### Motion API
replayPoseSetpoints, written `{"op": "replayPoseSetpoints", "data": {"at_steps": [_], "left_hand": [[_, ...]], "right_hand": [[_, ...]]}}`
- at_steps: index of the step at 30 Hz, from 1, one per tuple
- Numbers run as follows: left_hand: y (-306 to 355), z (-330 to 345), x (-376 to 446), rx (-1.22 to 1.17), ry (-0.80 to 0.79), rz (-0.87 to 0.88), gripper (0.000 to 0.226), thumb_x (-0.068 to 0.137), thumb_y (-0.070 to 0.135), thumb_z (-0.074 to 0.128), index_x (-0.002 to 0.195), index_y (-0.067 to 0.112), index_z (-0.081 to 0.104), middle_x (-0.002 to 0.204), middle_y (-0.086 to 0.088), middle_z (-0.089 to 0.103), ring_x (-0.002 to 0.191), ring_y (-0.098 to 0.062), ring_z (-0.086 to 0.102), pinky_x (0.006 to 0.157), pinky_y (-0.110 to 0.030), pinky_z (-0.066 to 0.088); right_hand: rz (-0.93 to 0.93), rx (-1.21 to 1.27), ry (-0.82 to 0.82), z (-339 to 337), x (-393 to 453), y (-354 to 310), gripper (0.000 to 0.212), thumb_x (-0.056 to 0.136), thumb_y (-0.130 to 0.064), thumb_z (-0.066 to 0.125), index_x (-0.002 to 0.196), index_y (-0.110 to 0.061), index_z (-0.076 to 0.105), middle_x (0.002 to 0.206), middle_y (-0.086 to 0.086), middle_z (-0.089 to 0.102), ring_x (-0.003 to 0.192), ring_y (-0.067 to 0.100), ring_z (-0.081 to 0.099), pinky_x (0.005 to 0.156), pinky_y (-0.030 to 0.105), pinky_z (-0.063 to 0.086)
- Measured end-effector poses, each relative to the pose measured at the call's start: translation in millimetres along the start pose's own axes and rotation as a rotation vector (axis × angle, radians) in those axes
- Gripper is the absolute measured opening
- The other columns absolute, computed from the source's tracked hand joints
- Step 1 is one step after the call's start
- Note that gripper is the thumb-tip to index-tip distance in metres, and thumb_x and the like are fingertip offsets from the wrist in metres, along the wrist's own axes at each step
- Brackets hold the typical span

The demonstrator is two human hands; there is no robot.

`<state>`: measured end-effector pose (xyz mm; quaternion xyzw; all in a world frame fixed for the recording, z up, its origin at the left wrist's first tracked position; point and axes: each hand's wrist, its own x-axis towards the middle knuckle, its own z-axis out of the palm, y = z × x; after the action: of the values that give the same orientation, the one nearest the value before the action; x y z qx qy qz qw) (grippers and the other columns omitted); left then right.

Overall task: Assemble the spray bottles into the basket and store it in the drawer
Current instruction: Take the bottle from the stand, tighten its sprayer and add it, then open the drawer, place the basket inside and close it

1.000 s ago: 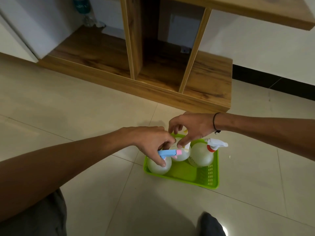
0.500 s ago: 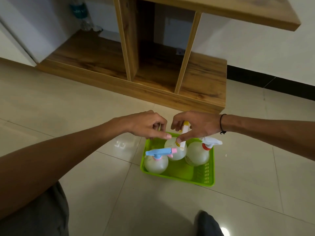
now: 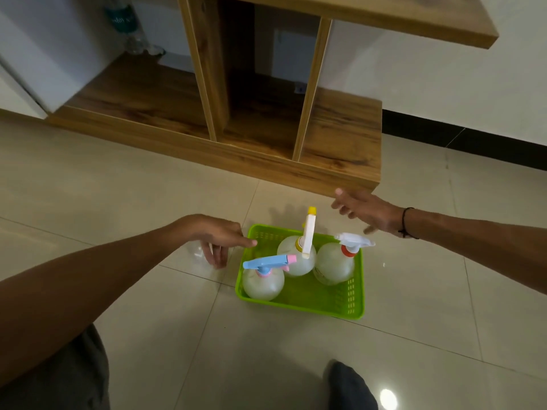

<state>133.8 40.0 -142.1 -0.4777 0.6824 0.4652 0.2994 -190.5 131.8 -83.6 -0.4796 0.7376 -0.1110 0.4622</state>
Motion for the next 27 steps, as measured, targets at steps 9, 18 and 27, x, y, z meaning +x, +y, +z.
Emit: {"op": "replayPoseSetpoints", "data": {"at_steps": [9, 18, 27], "left_hand": [[1.0, 27.6, 13.7, -0.294, 0.084, 0.076, 0.016, 0.108, 0.022, 0.043, 0.106, 0.01, 0.053, 0.097, -0.026, 0.074, 0.055, -0.022, 0.075, 0.058, -0.028, 0.062], [-4.4, 23.4, 24.6, -0.172, 0.164, 0.064, 0.012, 0.105, 0.013, 0.047, 0.108, 0.011, 0.059, 0.082, -0.009, 0.063, 0.058, -0.019, 0.071, 0.046, -0.02, 0.053], [-41.4, -24.0, 6.9, -0.069, 0.235, -0.038, 0.005, 0.097, 0.019, 0.058, 0.096, 0.015, 0.055, 0.079, -0.008, 0.063, 0.055, -0.023, 0.067, 0.044, -0.02, 0.045]], "right_hand": [[0.5, 0.37, -0.325, 33.1, -16.9, 83.3, 0.035, 0.105, -0.031, 0.058, 0.131, -0.007, 0.064, 0.131, 0.03, 0.061, 0.108, 0.048, 0.072, 0.095, 0.067, 0.058], [0.313, 0.307, -0.309, 45.6, -14.1, 80.6, 0.026, 0.111, -0.023, 0.046, 0.121, -0.019, 0.069, 0.101, 0.012, 0.083, 0.093, 0.038, 0.08, 0.078, 0.051, 0.066], [0.165, 0.276, -0.35, 63.9, 24.0, 27.0, 0.041, 0.104, 0.008, 0.043, 0.128, -0.021, 0.059, 0.115, 0.017, 0.078, 0.093, 0.039, 0.08, 0.082, 0.051, 0.066]]}}
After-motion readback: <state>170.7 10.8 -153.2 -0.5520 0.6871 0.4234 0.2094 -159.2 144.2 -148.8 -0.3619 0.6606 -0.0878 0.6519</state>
